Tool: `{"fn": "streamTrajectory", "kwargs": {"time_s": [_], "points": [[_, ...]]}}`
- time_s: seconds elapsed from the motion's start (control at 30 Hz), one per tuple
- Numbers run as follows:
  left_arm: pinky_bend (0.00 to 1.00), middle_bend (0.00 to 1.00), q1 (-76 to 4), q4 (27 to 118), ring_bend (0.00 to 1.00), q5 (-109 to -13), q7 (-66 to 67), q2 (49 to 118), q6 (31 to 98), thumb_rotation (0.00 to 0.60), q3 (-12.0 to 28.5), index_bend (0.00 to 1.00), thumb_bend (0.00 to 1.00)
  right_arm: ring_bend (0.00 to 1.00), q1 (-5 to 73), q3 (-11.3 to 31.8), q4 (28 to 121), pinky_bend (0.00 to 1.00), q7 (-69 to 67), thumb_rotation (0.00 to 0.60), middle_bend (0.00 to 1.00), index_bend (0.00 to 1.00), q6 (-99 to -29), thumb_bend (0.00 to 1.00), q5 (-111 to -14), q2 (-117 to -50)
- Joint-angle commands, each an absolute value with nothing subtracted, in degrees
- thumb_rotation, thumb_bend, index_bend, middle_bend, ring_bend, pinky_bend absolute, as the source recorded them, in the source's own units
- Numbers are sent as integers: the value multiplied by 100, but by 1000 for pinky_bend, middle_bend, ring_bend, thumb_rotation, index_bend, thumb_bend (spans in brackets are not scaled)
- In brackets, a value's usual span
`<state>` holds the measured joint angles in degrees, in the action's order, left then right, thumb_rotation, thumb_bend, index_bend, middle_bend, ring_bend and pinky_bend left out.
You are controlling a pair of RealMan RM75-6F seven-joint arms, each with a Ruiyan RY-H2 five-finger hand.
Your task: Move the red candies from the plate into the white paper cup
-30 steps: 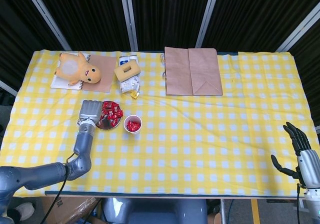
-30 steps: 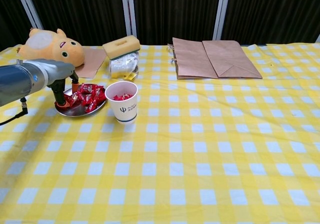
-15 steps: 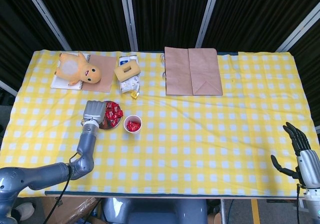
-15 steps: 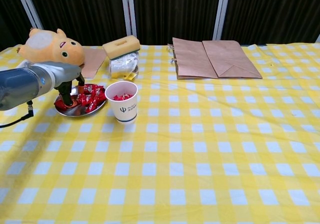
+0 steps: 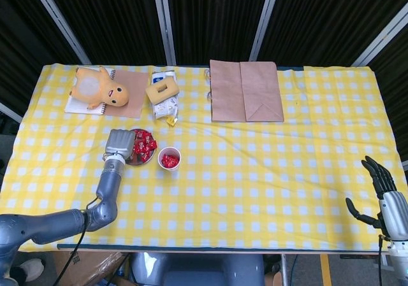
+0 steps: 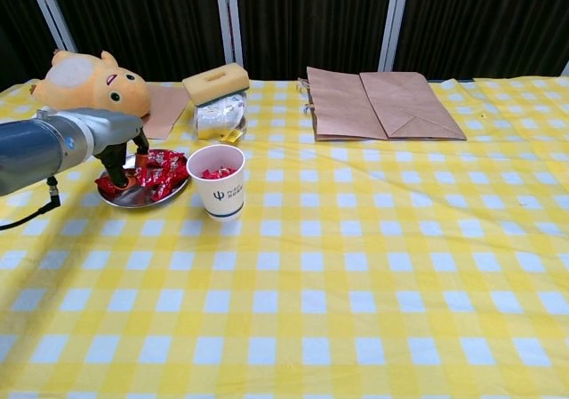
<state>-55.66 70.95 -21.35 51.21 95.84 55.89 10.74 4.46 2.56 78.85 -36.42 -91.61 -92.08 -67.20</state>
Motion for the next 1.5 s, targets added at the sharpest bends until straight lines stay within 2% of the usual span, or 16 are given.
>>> {"fn": "streamTrajectory", "kwargs": {"time_s": [0.03, 0.37, 0.63, 1.17, 1.5], "points": [[1000, 955, -5534, 7337, 1000, -2259, 4991, 9404, 5686, 600, 1181, 510, 444, 0, 446, 260, 7880, 0, -3637, 600, 0, 0, -9165, 424, -9206, -6724], [1000, 954, -5433, 8747, 1000, -2977, 4460, 8580, 6095, 600, 1553, 510, 441, 0, 445, 264, 7871, 0, -3625, 600, 0, 0, -9171, 423, -9212, -6727], [1000, 954, -5453, 9703, 1000, -3542, 4294, 8385, 6295, 600, 1541, 510, 439, 0, 446, 270, 7862, 0, -3623, 600, 0, 0, -9175, 424, -9207, -6734], [1000, 952, -5780, 9544, 1000, -3339, 4576, 8928, 6310, 600, 1353, 503, 423, 0, 439, 279, 7845, 0, -3699, 600, 0, 0, -9234, 424, -9239, -6730], [1000, 950, -5863, 9504, 1000, -3145, 4676, 8986, 6269, 600, 1256, 493, 365, 0, 443, 278, 7845, 0, -3720, 600, 0, 0, -9233, 423, -9244, -6728]]}}
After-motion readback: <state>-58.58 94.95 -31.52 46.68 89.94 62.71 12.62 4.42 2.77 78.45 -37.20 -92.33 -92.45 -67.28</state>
